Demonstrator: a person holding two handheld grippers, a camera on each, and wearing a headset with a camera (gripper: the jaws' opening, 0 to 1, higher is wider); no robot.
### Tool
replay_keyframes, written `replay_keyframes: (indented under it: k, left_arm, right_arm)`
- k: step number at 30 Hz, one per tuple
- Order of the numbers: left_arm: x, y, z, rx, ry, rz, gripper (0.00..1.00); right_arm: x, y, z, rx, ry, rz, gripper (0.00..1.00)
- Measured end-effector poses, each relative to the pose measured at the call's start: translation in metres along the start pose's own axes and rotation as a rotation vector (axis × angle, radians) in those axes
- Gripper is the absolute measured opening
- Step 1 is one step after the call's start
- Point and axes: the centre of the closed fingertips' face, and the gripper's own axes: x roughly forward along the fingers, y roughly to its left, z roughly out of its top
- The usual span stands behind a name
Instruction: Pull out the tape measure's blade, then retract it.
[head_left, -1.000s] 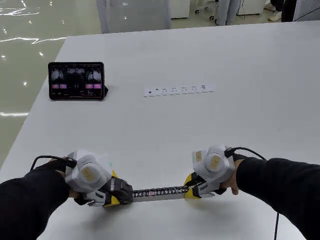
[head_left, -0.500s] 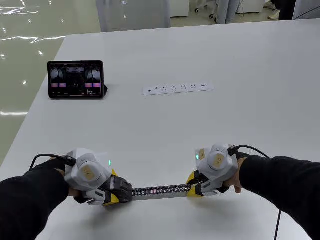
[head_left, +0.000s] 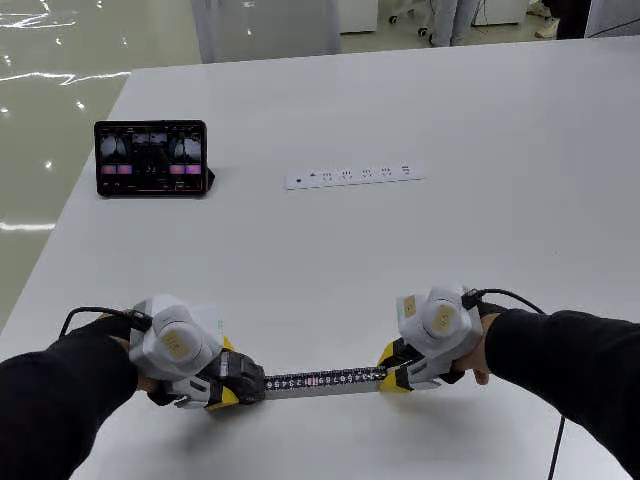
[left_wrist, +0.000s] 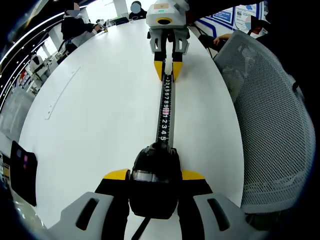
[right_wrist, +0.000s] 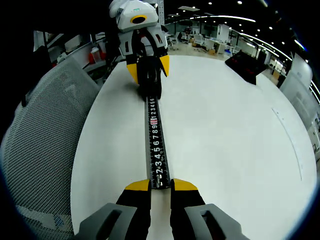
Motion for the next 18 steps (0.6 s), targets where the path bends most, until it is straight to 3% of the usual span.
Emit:
replay_keyframes:
  k: [18]
  left_arm:
    - [-0.0007, -0.0006, -0.0003, 0.002, 0.000, 0.001, 0.32]
  right_arm:
    - [-0.0043, -0.0004, -0.0073, 0.010, 0.005, -0.003, 0.10]
